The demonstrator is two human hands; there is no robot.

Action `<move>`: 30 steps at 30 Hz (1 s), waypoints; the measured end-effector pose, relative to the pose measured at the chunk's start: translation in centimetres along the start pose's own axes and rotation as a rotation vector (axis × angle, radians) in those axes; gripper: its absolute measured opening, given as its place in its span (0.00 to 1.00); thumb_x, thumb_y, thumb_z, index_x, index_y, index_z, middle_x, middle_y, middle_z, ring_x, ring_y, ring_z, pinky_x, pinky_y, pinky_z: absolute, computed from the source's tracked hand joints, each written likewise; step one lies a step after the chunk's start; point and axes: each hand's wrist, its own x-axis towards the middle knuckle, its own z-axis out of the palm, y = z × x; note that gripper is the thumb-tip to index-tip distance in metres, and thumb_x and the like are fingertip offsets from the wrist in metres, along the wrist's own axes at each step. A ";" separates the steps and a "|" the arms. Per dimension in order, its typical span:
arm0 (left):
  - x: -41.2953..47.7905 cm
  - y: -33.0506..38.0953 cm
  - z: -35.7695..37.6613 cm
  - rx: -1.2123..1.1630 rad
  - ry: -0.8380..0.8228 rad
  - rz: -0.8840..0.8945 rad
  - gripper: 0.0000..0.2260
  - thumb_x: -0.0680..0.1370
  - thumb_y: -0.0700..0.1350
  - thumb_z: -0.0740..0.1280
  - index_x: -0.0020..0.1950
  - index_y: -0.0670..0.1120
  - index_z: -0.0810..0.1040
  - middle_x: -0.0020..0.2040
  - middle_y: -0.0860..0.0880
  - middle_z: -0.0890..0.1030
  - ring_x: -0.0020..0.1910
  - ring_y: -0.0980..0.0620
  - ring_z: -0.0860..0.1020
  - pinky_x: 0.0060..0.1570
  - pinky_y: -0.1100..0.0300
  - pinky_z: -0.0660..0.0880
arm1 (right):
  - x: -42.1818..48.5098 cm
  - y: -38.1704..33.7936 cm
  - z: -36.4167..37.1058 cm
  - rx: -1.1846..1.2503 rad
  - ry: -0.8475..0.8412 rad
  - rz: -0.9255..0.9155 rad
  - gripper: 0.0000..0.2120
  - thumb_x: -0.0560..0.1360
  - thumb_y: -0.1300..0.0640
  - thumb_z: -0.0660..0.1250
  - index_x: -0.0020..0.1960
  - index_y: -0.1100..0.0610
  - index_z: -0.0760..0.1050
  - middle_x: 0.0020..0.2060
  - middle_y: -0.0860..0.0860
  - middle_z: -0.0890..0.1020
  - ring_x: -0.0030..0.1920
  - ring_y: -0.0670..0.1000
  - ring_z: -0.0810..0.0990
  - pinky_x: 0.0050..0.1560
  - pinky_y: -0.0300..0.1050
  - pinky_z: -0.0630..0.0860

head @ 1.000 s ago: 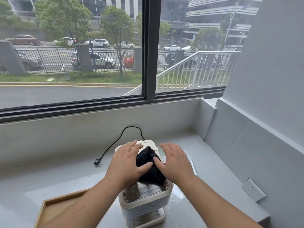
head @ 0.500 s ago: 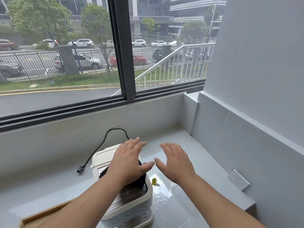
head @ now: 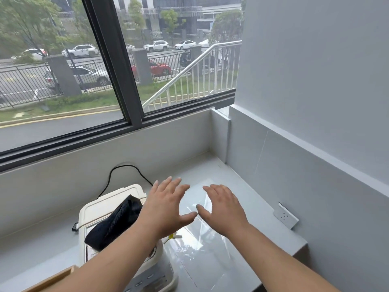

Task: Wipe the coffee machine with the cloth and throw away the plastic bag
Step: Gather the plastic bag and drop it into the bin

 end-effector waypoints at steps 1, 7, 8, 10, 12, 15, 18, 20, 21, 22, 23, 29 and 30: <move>0.3 0.3 0.4 -0.002 -0.007 0.003 0.41 0.71 0.77 0.53 0.82 0.60 0.59 0.85 0.54 0.57 0.85 0.50 0.49 0.82 0.45 0.43 | -0.1 0.5 0.1 0.003 -0.003 0.007 0.34 0.78 0.32 0.57 0.80 0.46 0.63 0.78 0.48 0.67 0.80 0.54 0.59 0.79 0.52 0.58; 1.5 2.3 3.0 0.038 -0.056 0.048 0.41 0.71 0.76 0.54 0.81 0.60 0.60 0.85 0.53 0.58 0.85 0.48 0.50 0.82 0.44 0.42 | -0.6 2.8 1.3 0.005 -0.022 0.029 0.34 0.78 0.34 0.58 0.79 0.48 0.64 0.77 0.49 0.69 0.78 0.54 0.62 0.77 0.52 0.61; 1.6 2.7 3.4 0.038 -0.058 0.051 0.41 0.72 0.76 0.54 0.81 0.59 0.61 0.85 0.53 0.58 0.85 0.48 0.50 0.82 0.44 0.42 | -0.7 3.2 1.6 0.005 -0.027 0.029 0.33 0.78 0.34 0.59 0.79 0.48 0.64 0.77 0.49 0.69 0.78 0.54 0.62 0.77 0.52 0.61; 1.9 3.4 4.3 0.035 -0.064 0.057 0.41 0.72 0.75 0.53 0.81 0.59 0.61 0.85 0.53 0.59 0.85 0.48 0.50 0.82 0.44 0.43 | -1.0 3.8 2.2 0.001 -0.041 0.031 0.33 0.78 0.35 0.60 0.79 0.48 0.64 0.77 0.49 0.69 0.78 0.54 0.63 0.77 0.51 0.61; 2.1 3.9 5.1 0.045 -0.090 0.068 0.40 0.72 0.75 0.53 0.82 0.59 0.61 0.85 0.52 0.58 0.85 0.48 0.50 0.82 0.44 0.43 | -1.1 4.6 2.9 -0.007 -0.059 0.039 0.33 0.78 0.36 0.60 0.79 0.48 0.64 0.77 0.49 0.69 0.78 0.54 0.63 0.77 0.51 0.61; 2.5 4.4 6.2 0.062 -0.133 0.082 0.40 0.73 0.74 0.54 0.82 0.58 0.60 0.85 0.52 0.57 0.85 0.48 0.49 0.82 0.43 0.42 | -1.1 5.6 3.9 -0.018 -0.088 0.050 0.33 0.79 0.36 0.60 0.80 0.48 0.63 0.77 0.50 0.69 0.78 0.55 0.62 0.77 0.52 0.61; 3.2 4.5 6.9 0.087 -0.173 0.088 0.40 0.73 0.74 0.55 0.82 0.58 0.61 0.86 0.51 0.57 0.85 0.47 0.49 0.82 0.41 0.43 | -1.0 6.6 5.1 -0.023 -0.129 0.066 0.34 0.79 0.35 0.60 0.80 0.48 0.62 0.78 0.50 0.68 0.79 0.56 0.60 0.78 0.53 0.60; 3.6 4.6 7.4 0.107 -0.206 0.087 0.40 0.73 0.74 0.56 0.82 0.57 0.61 0.86 0.50 0.56 0.85 0.47 0.49 0.82 0.40 0.43 | -1.1 7.2 5.8 -0.023 -0.156 0.073 0.34 0.79 0.35 0.60 0.80 0.48 0.62 0.78 0.50 0.68 0.79 0.56 0.60 0.78 0.54 0.60; 3.8 4.6 7.5 0.117 -0.223 0.088 0.40 0.73 0.74 0.57 0.82 0.57 0.60 0.86 0.50 0.56 0.85 0.46 0.49 0.82 0.40 0.42 | -1.1 7.4 6.2 -0.022 -0.169 0.075 0.34 0.78 0.35 0.60 0.80 0.48 0.62 0.78 0.50 0.68 0.79 0.56 0.60 0.78 0.54 0.61; 4.0 4.6 7.7 0.127 -0.239 0.091 0.40 0.74 0.73 0.58 0.82 0.57 0.60 0.86 0.50 0.55 0.85 0.46 0.49 0.82 0.40 0.42 | -1.1 7.5 6.5 -0.022 -0.182 0.076 0.34 0.78 0.35 0.60 0.80 0.48 0.62 0.77 0.50 0.68 0.79 0.56 0.60 0.77 0.54 0.61; 4.2 4.7 7.8 0.136 -0.252 0.097 0.40 0.74 0.73 0.58 0.82 0.57 0.60 0.86 0.50 0.55 0.85 0.46 0.49 0.82 0.39 0.42 | -1.2 7.7 6.9 -0.022 -0.193 0.076 0.34 0.78 0.34 0.60 0.80 0.48 0.62 0.77 0.51 0.68 0.79 0.56 0.61 0.77 0.54 0.61; 5.8 6.0 9.3 0.153 -0.319 0.101 0.40 0.74 0.72 0.63 0.82 0.56 0.59 0.86 0.49 0.54 0.85 0.45 0.49 0.82 0.39 0.43 | -0.9 8.8 9.0 -0.032 -0.224 0.073 0.35 0.77 0.32 0.61 0.78 0.49 0.65 0.74 0.50 0.72 0.76 0.56 0.65 0.75 0.54 0.65; 6.0 6.2 9.7 0.156 -0.332 0.100 0.40 0.74 0.71 0.64 0.82 0.56 0.59 0.86 0.49 0.55 0.85 0.45 0.49 0.81 0.39 0.43 | -0.9 9.1 9.3 -0.038 -0.234 0.074 0.35 0.77 0.33 0.61 0.78 0.49 0.65 0.74 0.50 0.72 0.76 0.56 0.65 0.75 0.54 0.65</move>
